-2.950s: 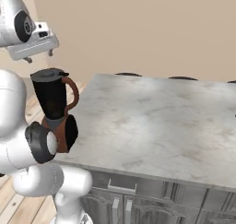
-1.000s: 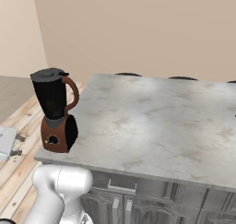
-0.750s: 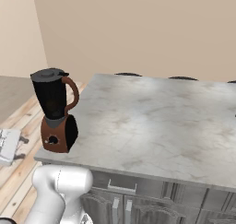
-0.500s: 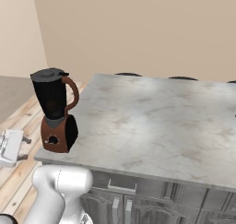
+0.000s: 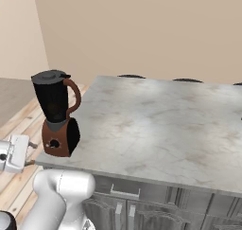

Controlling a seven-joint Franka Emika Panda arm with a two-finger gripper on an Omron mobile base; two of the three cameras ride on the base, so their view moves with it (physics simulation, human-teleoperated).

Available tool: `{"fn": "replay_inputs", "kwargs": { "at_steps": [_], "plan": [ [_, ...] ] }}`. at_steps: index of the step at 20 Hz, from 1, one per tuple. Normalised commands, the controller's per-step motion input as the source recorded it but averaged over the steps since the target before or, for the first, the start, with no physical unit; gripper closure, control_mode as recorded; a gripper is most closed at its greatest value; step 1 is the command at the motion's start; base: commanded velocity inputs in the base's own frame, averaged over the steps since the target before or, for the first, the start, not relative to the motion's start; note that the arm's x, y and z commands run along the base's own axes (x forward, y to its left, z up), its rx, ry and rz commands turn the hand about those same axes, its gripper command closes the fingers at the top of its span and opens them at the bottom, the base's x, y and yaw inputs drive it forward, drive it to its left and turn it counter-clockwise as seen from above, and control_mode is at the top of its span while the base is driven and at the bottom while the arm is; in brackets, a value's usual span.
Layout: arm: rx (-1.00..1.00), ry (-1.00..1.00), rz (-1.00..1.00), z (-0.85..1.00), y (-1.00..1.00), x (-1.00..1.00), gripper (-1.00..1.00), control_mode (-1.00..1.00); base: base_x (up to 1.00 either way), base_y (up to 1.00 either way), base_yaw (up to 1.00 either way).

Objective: Open the blender lid, put the peach in the blender, close the lid, and start the blender.

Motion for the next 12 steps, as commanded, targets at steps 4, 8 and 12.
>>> {"fn": "replay_inputs", "kwargs": {
  "at_steps": [4, 8, 12],
  "plan": [
    [0.00, -0.03, 0.00, -0.26, 0.00, 0.26, -1.00, -1.00, 0.00, 0.00, 0.00],
    [0.00, -0.05, 0.00, -0.13, 0.00, 0.23, -1.00, -1.00, 0.00, 0.00, 0.00],
    [0.00, -0.08, 0.00, -0.12, -0.01, 0.18, -1.00, -1.00, 0.00, 0.00, 0.00]
  ]
}}
